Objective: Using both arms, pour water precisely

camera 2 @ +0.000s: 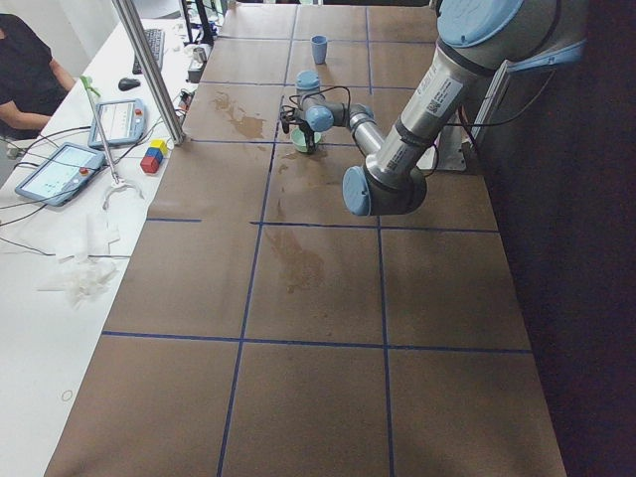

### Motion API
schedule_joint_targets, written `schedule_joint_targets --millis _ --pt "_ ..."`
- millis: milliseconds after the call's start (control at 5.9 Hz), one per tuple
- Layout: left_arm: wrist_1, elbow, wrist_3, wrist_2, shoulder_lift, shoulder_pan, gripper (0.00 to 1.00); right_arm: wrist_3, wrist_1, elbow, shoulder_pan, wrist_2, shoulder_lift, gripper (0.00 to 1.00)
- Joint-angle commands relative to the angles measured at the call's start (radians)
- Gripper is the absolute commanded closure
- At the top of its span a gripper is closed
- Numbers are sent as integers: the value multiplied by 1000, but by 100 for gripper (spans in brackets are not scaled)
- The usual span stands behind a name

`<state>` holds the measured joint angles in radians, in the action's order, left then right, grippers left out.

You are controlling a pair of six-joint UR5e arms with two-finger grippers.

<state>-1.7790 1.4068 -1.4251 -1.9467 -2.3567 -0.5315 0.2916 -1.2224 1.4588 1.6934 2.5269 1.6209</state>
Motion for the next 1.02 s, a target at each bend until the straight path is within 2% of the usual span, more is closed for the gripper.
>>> schedule_joint_targets --millis 0,169,339,508,678,847 --pt "-5 0 0 0 2 2 78 17 -257 166 -4 -5 25 0" --pt "-5 0 0 0 2 2 82 70 -340 201 -11 -7 27 0" --pt "-7 1 0 0 2 2 88 125 -382 225 -47 -75 27 0" --pt "-8 1 0 0 4 2 97 199 -488 283 -90 -148 22 0" --pt "-8 7 0 -1 4 1 100 324 -579 299 -65 -169 17 0" --pt "-5 23 2 -1 5 -8 100 340 -591 302 -64 -181 14 0"
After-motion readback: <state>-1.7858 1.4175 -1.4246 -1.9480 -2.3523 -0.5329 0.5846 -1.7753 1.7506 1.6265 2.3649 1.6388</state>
